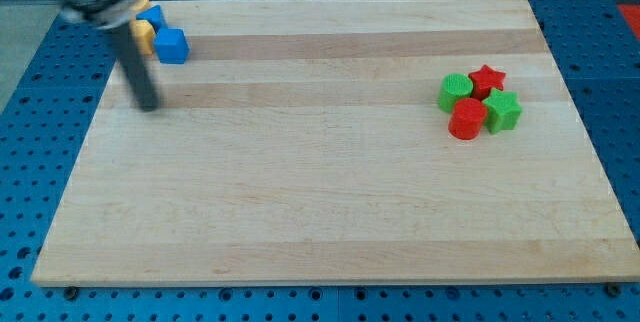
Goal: Place your arm left to the yellow hexagon
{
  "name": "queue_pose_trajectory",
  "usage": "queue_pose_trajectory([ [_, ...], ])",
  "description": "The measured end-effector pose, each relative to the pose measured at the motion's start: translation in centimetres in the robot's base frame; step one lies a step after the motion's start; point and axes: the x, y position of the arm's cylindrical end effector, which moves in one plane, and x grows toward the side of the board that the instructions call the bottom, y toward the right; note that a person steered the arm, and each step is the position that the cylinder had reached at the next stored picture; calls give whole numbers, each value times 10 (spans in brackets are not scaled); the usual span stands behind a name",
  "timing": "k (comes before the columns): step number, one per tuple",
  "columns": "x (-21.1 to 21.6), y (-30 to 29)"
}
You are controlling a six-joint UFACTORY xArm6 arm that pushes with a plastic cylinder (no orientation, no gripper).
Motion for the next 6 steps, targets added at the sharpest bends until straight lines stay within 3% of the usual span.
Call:
queue_pose_trajectory([
  [1,-1,-16],
  [3,-109,-16],
  [4,-112,-16],
  [6,-171,-16],
])
